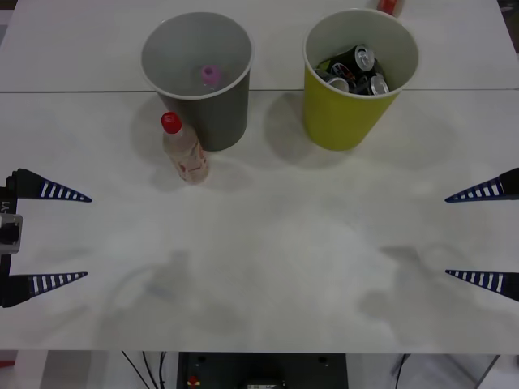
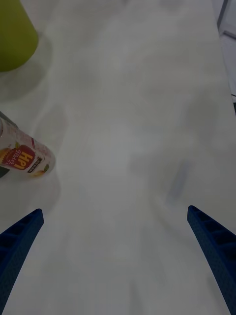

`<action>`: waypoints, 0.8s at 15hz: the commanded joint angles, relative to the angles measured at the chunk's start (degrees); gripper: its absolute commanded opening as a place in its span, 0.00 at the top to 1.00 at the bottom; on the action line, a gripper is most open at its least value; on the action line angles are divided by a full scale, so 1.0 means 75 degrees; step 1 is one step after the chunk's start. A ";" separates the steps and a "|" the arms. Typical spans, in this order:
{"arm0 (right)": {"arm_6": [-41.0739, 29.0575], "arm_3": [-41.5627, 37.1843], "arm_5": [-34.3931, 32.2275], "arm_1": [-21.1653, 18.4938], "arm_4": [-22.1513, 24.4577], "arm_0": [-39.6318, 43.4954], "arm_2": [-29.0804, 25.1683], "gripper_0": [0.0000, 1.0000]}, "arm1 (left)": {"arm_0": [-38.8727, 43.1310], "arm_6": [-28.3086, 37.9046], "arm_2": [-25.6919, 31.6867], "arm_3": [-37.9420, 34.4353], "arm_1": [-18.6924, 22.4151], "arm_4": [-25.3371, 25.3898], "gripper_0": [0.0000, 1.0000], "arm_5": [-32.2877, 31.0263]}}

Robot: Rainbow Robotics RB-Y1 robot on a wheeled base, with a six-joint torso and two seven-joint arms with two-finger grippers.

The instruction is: Put the can into the green bin and the plastic bottle into the gray bin

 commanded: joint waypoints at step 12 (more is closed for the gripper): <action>0.0000 0.0000 0.0000 0.0000 0.0000 0.0000 0.0000 0.00 | -0.0090 0.1675 0.0027 -0.0557 -0.0475 -0.0582 0.00 0.0217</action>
